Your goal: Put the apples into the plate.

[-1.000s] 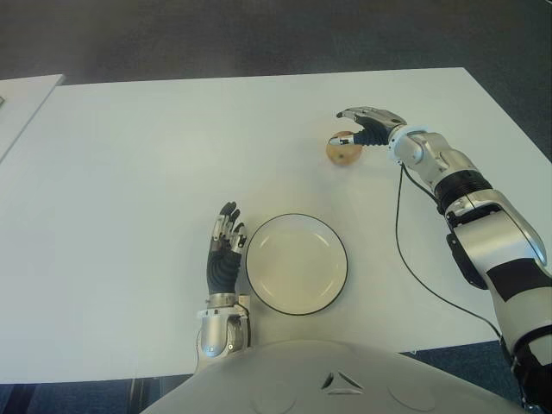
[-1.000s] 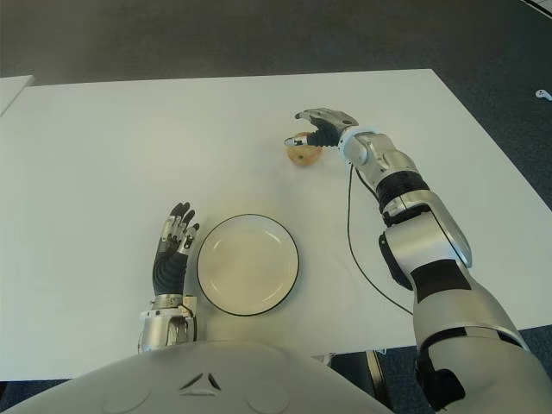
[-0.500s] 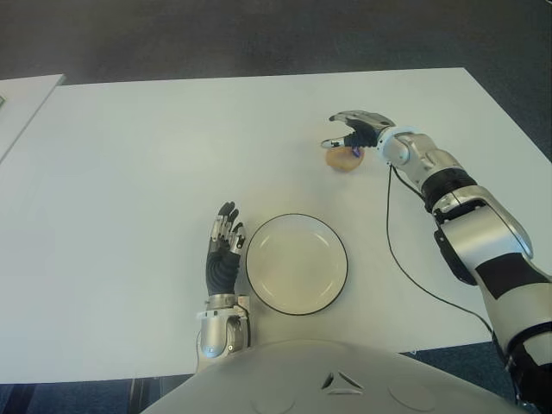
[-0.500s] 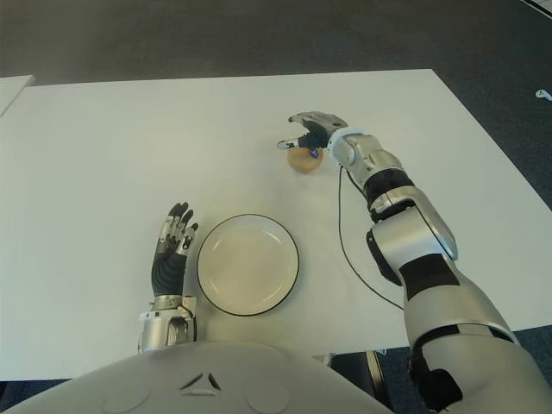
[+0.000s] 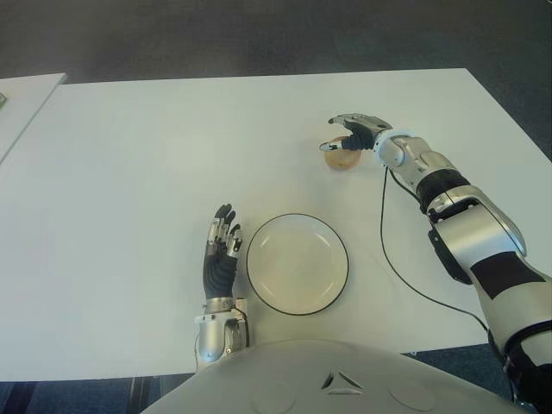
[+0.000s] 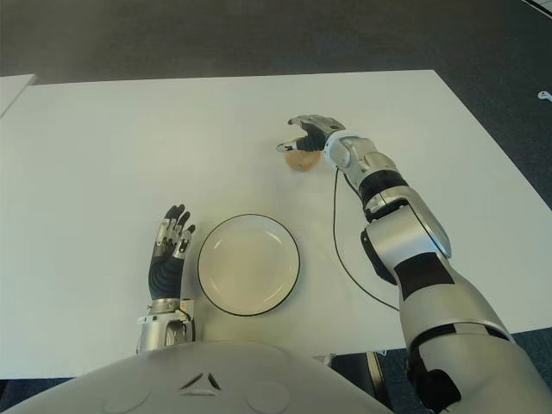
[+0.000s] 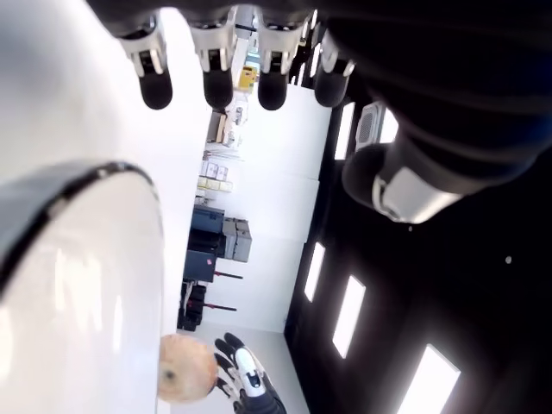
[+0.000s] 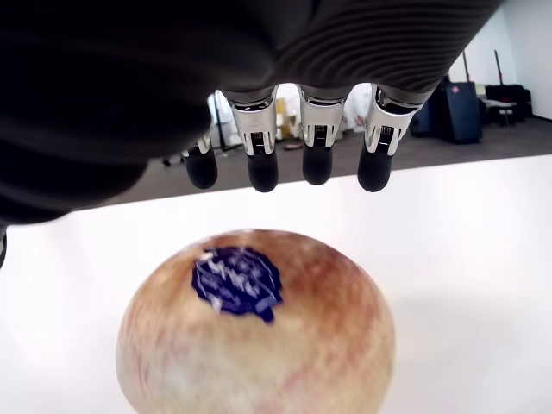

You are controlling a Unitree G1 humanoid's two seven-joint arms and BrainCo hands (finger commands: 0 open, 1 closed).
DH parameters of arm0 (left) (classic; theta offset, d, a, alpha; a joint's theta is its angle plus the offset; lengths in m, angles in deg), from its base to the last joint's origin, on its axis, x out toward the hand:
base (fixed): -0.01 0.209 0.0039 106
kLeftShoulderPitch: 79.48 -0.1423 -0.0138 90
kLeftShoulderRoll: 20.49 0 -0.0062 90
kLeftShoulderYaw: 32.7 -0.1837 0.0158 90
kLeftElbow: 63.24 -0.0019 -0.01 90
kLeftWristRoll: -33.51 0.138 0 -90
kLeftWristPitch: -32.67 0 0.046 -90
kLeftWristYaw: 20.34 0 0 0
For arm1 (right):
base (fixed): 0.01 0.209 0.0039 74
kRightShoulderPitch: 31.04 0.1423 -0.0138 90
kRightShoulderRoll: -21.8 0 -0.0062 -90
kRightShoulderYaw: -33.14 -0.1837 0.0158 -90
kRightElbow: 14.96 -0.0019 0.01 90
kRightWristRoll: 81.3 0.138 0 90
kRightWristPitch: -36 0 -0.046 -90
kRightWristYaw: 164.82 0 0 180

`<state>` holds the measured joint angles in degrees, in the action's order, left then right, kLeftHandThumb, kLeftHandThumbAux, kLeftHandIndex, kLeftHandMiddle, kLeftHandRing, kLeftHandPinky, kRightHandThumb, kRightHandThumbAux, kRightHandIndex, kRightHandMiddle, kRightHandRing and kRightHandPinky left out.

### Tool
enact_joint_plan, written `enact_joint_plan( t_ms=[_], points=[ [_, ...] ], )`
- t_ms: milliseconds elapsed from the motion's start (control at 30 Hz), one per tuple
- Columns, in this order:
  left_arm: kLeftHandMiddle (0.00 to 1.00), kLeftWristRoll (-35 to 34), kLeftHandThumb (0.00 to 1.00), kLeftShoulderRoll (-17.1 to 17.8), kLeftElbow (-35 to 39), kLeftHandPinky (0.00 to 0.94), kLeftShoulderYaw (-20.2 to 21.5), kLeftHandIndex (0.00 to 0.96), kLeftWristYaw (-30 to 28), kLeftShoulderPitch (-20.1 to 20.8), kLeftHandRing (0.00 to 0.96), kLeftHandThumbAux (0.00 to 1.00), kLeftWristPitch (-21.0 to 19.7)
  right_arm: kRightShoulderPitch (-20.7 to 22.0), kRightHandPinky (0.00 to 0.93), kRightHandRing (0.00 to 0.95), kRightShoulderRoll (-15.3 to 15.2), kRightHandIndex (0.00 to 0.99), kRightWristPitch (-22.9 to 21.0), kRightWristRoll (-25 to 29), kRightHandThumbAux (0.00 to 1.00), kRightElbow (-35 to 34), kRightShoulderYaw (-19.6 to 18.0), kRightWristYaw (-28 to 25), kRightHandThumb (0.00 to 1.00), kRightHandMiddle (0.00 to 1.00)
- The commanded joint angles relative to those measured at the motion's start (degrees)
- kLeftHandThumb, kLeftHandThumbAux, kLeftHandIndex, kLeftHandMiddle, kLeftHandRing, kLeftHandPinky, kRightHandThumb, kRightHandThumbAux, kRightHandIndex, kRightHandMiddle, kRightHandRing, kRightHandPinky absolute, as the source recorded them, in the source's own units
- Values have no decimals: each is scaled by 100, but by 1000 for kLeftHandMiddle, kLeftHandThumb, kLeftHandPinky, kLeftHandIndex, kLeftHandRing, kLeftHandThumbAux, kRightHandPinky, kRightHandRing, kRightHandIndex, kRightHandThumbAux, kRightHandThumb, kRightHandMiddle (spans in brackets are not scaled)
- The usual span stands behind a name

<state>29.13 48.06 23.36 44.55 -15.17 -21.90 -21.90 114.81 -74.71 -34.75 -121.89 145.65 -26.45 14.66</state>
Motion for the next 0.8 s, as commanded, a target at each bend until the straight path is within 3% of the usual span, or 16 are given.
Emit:
enact_joint_plan(
  t_ms=[33,800],
  points=[
    [77,153,158,-107,-88,50,40,67,6,-24,58,515,43,-29,0,0,61,0,43,44,244,89,-15,67,129,0],
    [90,212,152,-156,-217,75,95,77,21,-184,72,480,510,-308,0,0,312,0,-57,-9,283,358,64,437,140,0]
  ],
)
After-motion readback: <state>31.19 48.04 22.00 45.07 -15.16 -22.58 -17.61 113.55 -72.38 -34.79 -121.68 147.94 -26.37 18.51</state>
